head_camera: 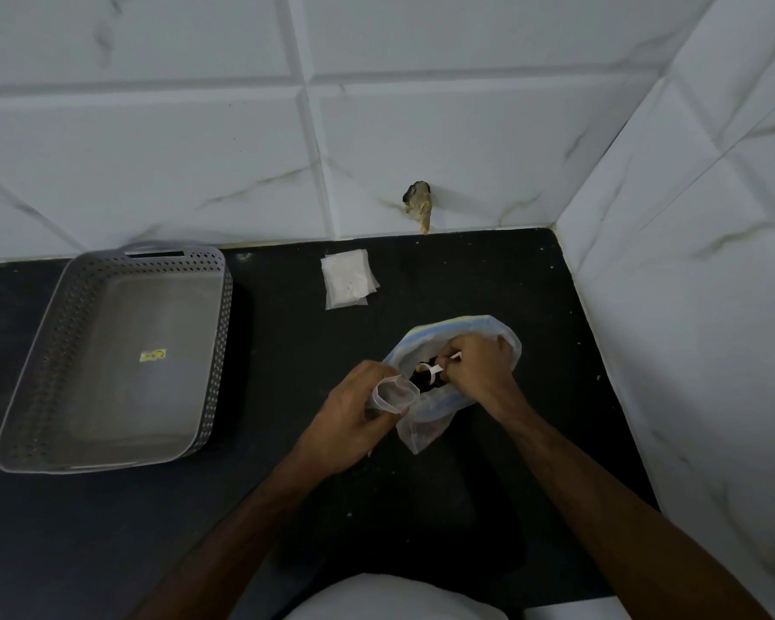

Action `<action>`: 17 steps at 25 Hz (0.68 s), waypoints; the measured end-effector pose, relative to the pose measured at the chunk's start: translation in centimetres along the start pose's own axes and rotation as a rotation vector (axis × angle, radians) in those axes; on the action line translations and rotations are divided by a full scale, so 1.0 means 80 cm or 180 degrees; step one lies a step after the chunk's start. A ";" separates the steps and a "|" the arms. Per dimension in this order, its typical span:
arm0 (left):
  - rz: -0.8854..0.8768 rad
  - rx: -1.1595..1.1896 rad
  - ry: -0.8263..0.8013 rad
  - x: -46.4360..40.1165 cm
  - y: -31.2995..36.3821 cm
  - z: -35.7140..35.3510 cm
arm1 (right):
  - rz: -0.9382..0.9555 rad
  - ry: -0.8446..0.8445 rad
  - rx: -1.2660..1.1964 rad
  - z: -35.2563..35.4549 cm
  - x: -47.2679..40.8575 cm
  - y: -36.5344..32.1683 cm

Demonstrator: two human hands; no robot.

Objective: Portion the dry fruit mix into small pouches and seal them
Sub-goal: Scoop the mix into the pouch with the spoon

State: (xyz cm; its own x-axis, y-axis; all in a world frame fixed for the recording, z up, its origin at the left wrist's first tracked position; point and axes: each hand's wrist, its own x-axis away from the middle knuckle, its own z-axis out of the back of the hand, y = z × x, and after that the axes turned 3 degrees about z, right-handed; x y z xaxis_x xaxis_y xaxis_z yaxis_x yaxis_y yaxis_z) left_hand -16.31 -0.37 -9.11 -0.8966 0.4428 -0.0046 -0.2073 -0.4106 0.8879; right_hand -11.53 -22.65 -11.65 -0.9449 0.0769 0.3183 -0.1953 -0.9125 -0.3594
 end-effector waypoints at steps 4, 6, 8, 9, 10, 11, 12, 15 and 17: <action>-0.0035 -0.0010 0.0033 0.000 -0.001 -0.001 | 0.0033 -0.0039 -0.0034 0.001 0.007 -0.002; -0.0026 -0.0014 0.0012 0.001 -0.004 0.001 | 0.0115 -0.0141 0.0179 0.004 0.006 -0.006; 0.0007 0.0015 -0.0034 0.004 -0.007 0.003 | 0.0047 -0.0333 0.0077 0.008 0.007 -0.013; 0.0015 0.0024 -0.0064 0.005 -0.007 0.003 | -0.0036 -0.0441 -0.0061 0.009 0.007 -0.014; 0.0009 0.0026 -0.0081 0.006 -0.006 0.003 | -0.0129 -0.0553 -0.0251 0.011 0.007 -0.014; 0.0001 0.0027 -0.0085 0.006 -0.006 0.002 | -0.0214 -0.0659 -0.0457 0.011 0.007 -0.013; -0.0006 0.0027 -0.0077 0.006 -0.005 0.002 | -0.0293 -0.0744 -0.0649 0.012 0.007 -0.013; -0.0007 0.0000 -0.0034 0.003 -0.003 0.002 | -0.0428 -0.0774 -0.1227 0.017 0.007 -0.011; 0.0008 -0.0001 -0.0027 0.003 -0.003 0.005 | -0.0444 -0.0761 -0.1721 0.024 0.009 -0.012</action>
State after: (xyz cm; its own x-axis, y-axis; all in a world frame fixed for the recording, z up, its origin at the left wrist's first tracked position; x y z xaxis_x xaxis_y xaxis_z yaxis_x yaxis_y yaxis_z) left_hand -16.33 0.16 -9.18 -0.8937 0.4486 0.0017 -0.2051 -0.4121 0.8878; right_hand -11.49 -22.47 -9.41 -0.8277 0.0315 0.5603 -0.4782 -0.5621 -0.6748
